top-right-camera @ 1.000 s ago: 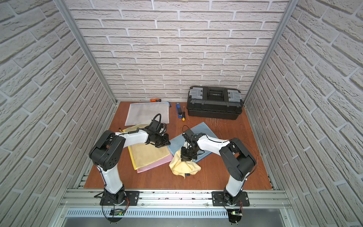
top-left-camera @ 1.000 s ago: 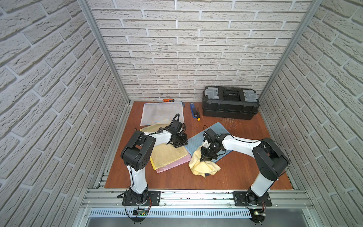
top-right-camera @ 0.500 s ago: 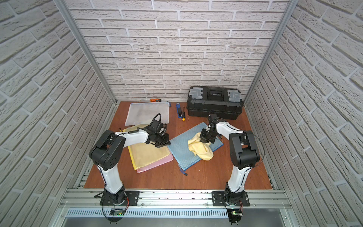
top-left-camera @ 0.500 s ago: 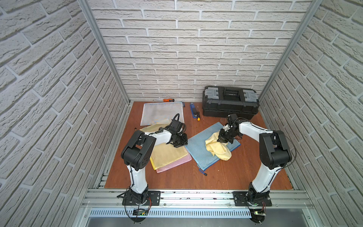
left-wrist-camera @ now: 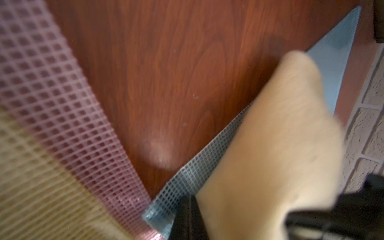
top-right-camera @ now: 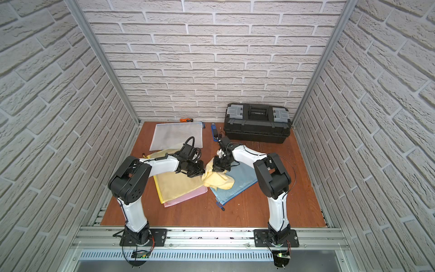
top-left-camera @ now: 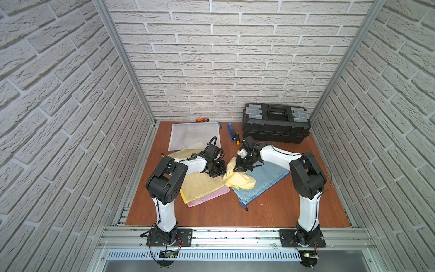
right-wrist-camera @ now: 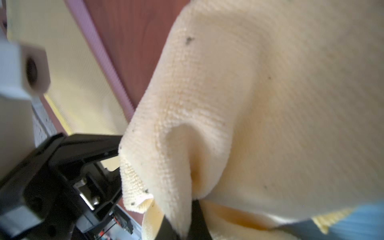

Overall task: Wipe the document bag
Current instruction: Wipe the dirt from the document bag.

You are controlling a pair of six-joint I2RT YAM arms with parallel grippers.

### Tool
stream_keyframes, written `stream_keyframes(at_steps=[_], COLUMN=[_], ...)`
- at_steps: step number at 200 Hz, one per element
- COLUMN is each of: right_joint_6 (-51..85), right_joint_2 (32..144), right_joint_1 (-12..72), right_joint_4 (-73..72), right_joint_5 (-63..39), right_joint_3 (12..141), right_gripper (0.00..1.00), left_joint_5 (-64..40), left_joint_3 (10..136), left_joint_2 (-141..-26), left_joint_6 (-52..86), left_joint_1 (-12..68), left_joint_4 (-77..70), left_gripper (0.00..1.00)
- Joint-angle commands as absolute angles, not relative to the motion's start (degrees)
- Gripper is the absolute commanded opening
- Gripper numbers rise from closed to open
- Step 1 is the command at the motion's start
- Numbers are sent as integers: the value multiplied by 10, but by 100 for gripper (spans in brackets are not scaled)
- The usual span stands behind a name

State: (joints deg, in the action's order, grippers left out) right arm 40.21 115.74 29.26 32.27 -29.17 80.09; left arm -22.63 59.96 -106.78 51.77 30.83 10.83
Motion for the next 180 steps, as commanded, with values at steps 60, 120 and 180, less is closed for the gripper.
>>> stream_keyframes(at_steps=[60, 120, 180], right_joint_6=[364, 263, 287], right_joint_2=[1167, 1074, 1082], right_joint_1=[78, -62, -54], right_joint_4=[339, 433, 329], right_joint_5=[-307, -239, -287], right_joint_3=[798, 756, 610], right_gripper=[2, 2, 2], left_joint_5=[-222, -227, -141], left_joint_3=[607, 619, 679], left_joint_2=[-1075, -1074, -976], left_joint_6=[518, 513, 459], left_joint_1=[313, 314, 350], left_joint_4=[121, 126, 233], left_gripper=[0, 0, 98])
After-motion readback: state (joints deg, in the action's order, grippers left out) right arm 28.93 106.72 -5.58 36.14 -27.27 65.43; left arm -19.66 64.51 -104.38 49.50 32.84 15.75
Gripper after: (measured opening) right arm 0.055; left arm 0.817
